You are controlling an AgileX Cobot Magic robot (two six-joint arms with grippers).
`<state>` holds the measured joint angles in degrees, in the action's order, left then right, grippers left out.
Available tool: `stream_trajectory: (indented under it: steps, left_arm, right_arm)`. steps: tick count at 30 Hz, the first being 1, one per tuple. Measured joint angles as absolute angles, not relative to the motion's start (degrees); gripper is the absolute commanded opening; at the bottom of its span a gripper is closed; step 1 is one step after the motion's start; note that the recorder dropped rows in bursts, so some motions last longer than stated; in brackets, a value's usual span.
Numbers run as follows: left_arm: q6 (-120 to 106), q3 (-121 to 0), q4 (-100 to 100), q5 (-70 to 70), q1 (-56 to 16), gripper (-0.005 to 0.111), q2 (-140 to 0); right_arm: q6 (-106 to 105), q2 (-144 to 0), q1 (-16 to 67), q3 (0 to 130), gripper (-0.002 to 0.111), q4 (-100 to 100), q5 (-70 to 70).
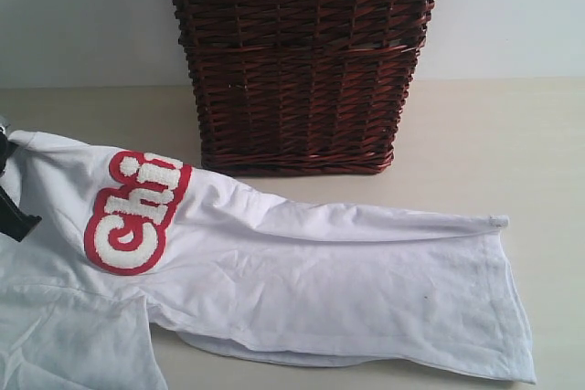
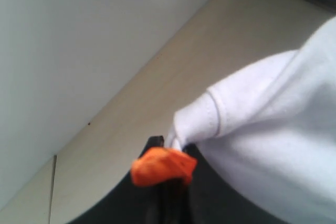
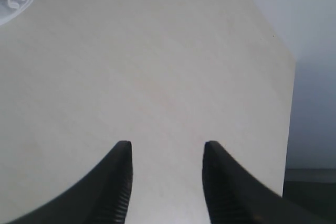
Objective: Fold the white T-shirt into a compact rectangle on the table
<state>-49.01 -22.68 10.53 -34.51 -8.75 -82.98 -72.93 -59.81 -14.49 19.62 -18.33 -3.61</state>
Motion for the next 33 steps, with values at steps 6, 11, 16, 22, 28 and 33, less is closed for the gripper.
stream_trajectory:
  steps: [6, 11, 16, 22, 28, 33]
  left_arm:
    - [-49.0, -22.7, 10.5, -34.5, -8.7, 0.000, -83.0]
    - [-49.0, -22.7, 10.5, -34.5, -8.7, 0.000, -83.0]
    - [-49.0, -22.7, 10.5, -32.6, -8.7, 0.000, -83.0]
    - [-49.0, -22.7, 10.5, -28.6, -8.7, 0.000, -83.0]
    - [-49.0, -22.7, 10.5, -28.5, -8.7, 0.000, -81.7]
    - [-49.2, -22.7, 10.5, -28.5, -8.7, 0.000, -81.4]
  right_arm:
    - [-72.8, -59.8, -14.5, 19.6, 0.043, -18.7, -3.6]
    - [-72.8, -59.8, -14.5, 19.6, 0.043, -18.8, -3.6]
    - [-72.8, -59.8, -14.5, 19.6, 0.043, -19.1, -4.1]
    - [-72.8, -59.8, -14.5, 19.6, 0.043, -19.3, -6.4]
    - [-72.8, -59.8, -14.5, 19.6, 0.043, -19.4, -7.5]
    - [-72.8, -59.8, -14.5, 19.6, 0.043, -19.5, -7.7]
